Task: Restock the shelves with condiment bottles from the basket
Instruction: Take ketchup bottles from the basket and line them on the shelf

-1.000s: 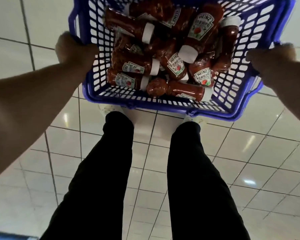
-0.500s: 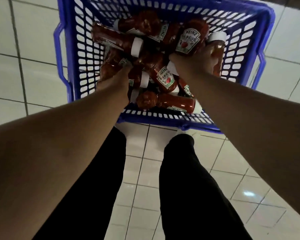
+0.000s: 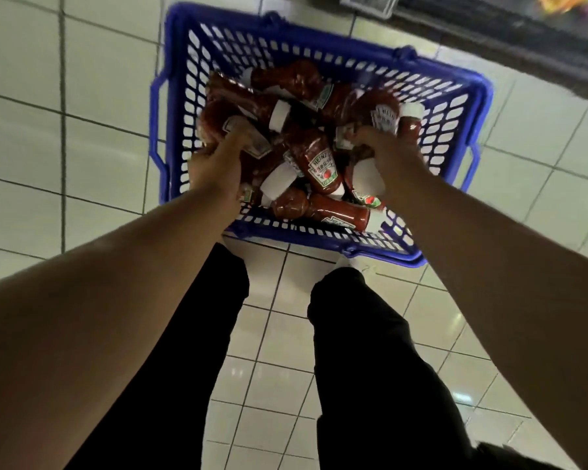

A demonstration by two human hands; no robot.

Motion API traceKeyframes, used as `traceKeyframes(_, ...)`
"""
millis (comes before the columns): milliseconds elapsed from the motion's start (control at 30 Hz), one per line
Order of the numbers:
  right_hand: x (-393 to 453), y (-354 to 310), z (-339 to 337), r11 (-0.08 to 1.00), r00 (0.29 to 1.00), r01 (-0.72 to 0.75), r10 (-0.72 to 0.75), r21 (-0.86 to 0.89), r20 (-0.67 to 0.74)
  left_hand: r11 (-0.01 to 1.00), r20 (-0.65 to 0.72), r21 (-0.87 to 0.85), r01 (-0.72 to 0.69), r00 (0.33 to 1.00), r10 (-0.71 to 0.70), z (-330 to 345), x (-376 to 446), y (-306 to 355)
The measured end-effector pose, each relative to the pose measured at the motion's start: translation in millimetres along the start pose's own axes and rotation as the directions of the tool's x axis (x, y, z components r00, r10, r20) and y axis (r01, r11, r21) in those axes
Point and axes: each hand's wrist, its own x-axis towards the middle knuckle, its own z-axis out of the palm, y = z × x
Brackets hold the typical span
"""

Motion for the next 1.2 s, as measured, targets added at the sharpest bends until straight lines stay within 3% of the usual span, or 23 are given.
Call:
traceKeyframes(100,-77,-12,-32,0.951,0.975,-0.063,-0.006,0.302,0.222,0.998,0.245,-0.038,0.05,0.969,-0.039,-13,-68,45)
traceKeyframes(200,-167,-38,-76,0.796,0.884,-0.183,-0.124,0.578,0.451,0.988,0.509,-0.097,0.118,0.859,-0.053,-24,-155,102)
traceKeyframes(267,-231,-61,-110,0.742,0.803,-0.221,-0.23,0.633,0.549,0.977,0.661,-0.102,0.186,0.747,-0.074,-27,-223,144)
traceKeyframes(333,-289,-86,-142,0.744,0.722,-0.227,-0.305,0.629,0.621,0.984,0.706,-0.043,0.172,0.702,-0.091,-26,-289,183)
traceKeyframes(400,-337,-110,-172,0.767,0.66,-0.205,-0.351,0.609,0.664,0.998,0.73,0.007,0.057,0.682,-0.044,-21,-351,217)
traceKeyframes(467,-380,-134,-197,0.826,0.661,-0.043,-0.398,0.562,0.636,0.995,0.755,0.018,-0.099,0.654,0.052,-16,-408,246)
traceKeyframes(533,-417,-157,-220,0.85,0.71,0.17,-0.457,0.499,0.536,0.972,0.739,0.024,-0.232,0.659,0.139,-11,-456,268)
traceKeyframes(633,-460,-193,-250,0.803,0.712,0.402,-0.576,0.44,0.401,0.928,0.696,-0.001,-0.373,0.666,0.268,-4,-512,294)
traceKeyframes(767,-510,-233,-282,0.715,0.651,0.554,-0.691,0.425,0.313,0.864,0.653,-0.093,-0.495,0.625,0.428,6,-573,325)
traceKeyframes(900,-552,-269,-302,0.621,0.582,0.647,-0.777,0.442,0.239,0.787,0.66,-0.224,-0.575,0.505,0.556,7,-614,372)
traceKeyframes(1033,-589,-301,-302,0.481,0.458,0.731,-0.872,0.484,0.174,0.718,0.64,-0.342,-0.607,0.409,0.65,2,-641,426)
traceKeyframes(1200,-626,-338,-279,0.361,0.368,0.794,-0.926,0.488,0.087,0.634,0.687,-0.45,-0.628,0.21,0.695,-8,-658,490)
